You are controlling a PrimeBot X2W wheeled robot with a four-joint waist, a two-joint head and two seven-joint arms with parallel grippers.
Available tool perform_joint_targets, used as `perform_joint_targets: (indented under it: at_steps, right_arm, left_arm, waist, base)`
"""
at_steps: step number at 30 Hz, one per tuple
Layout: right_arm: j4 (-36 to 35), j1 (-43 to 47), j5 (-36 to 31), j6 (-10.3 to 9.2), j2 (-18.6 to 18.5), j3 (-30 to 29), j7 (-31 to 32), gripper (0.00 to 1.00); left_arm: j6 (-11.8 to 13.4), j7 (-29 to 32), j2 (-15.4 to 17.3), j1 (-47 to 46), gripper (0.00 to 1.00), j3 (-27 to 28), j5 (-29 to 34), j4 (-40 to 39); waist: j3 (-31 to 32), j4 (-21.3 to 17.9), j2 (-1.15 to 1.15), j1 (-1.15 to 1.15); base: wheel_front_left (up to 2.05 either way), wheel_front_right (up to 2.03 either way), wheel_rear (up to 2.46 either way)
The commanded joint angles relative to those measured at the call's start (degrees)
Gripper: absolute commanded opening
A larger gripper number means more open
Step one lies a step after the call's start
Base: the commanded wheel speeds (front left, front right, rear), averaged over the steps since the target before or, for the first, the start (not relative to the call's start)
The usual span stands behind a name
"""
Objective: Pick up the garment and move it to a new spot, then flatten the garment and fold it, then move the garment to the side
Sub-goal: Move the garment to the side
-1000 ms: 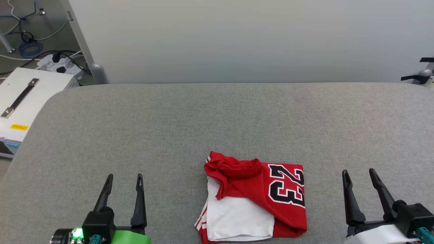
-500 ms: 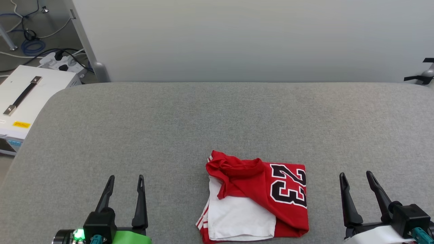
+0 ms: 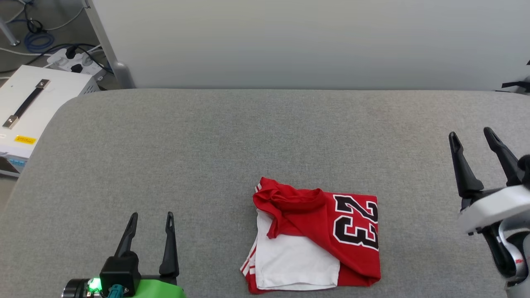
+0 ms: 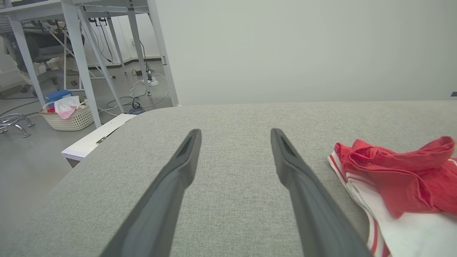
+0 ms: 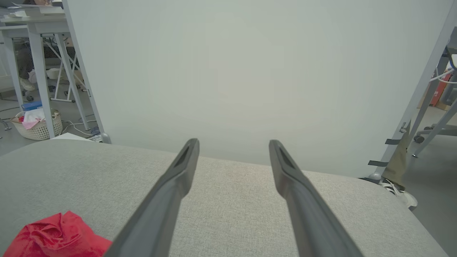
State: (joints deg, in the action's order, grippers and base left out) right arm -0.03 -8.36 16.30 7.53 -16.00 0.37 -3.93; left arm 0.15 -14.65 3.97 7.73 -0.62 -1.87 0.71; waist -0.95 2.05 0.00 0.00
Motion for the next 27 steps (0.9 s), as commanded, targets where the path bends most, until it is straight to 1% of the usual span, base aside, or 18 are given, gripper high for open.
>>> perform_joint_targets:
  at_steps: [1,3,5,8,11,15,17,20,23,27]
  right_arm:
    - [0.2,-2.0,2.5,-0.04,-1.4,1.2,3.6,1.0]
    - [0.6,-4.4,7.5,-0.04,-3.7,3.2,10.3,1.0]
    - [1.2,-6.6,13.6,-0.04,-6.6,5.6,18.3,1.0]
    - [1.7,-8.4,21.4,-0.04,-9.8,8.8,27.5,1.0]
    - [2.8,-9.2,28.9,-0.04,-11.7,11.2,36.2,1.0]
    - [4.6,-8.7,36.2,-0.04,-12.7,14.2,46.1,1.0]
    - [5.7,-8.3,38.5,-0.04,-12.4,15.1,49.4,1.0]
    - [7.5,-8.1,40.0,-0.04,-11.7,16.4,52.1,1.0]
    - [10.4,-8.4,40.7,-0.04,-10.1,17.2,52.9,1.0]
    - [14.0,-9.6,40.8,-0.04,-7.7,18.7,52.2,1.0]
  left_arm:
    - [-0.4,-0.3,-0.1,-1.4,1.0,0.2,0.5,0.0]
    - [-0.4,-0.3,-0.1,-1.7,1.0,0.3,0.5,0.0]
    - [-0.5,-0.3,-0.2,-1.9,1.0,0.3,0.5,0.1]
    - [-0.5,-0.3,-0.2,-2.1,1.0,0.4,0.5,0.1]
    - [-0.6,-0.3,-0.3,-2.4,1.0,0.5,0.4,0.2]
    - [-0.7,-0.3,-0.4,-2.7,1.0,0.5,0.4,0.2]
    - [-0.7,-0.3,-0.4,-2.8,1.0,0.5,0.4,0.2]
    - [-0.7,-0.3,-0.4,-3.1,1.0,0.4,0.5,0.0]
    - [-0.7,-0.3,-0.5,-3.5,1.0,0.2,0.5,0.0]
    - [-0.6,-0.3,-0.6,-4.0,1.0,0.1,0.4,-0.2]
  waist:
    - [-0.7,0.3,0.0,0.0]
    - [-1.1,0.4,0.0,0.0]
    - [-1.6,0.7,0.0,0.0]
    - [-2.0,1.0,0.0,0.0]
    - [-2.4,1.3,0.0,0.0]
    - [-2.8,1.7,0.0,0.0]
    - [-3.0,1.9,0.0,0.0]
    - [-3.5,2.2,0.0,0.0]
    - [-4.1,2.8,0.0,0.0]
    - [-5.1,3.4,0.0,0.0]
  base:
    - [0.0,0.0,0.0]
    - [0.0,0.0,0.0]
    - [0.0,0.0,0.0]
    - [0.0,0.0,0.0]
    - [0.0,0.0,0.0]
    - [0.0,0.0,0.0]
    - [0.0,0.0,0.0]
    - [0.0,0.0,0.0]
    - [0.0,0.0,0.0]
    - [0.0,0.0,0.0]
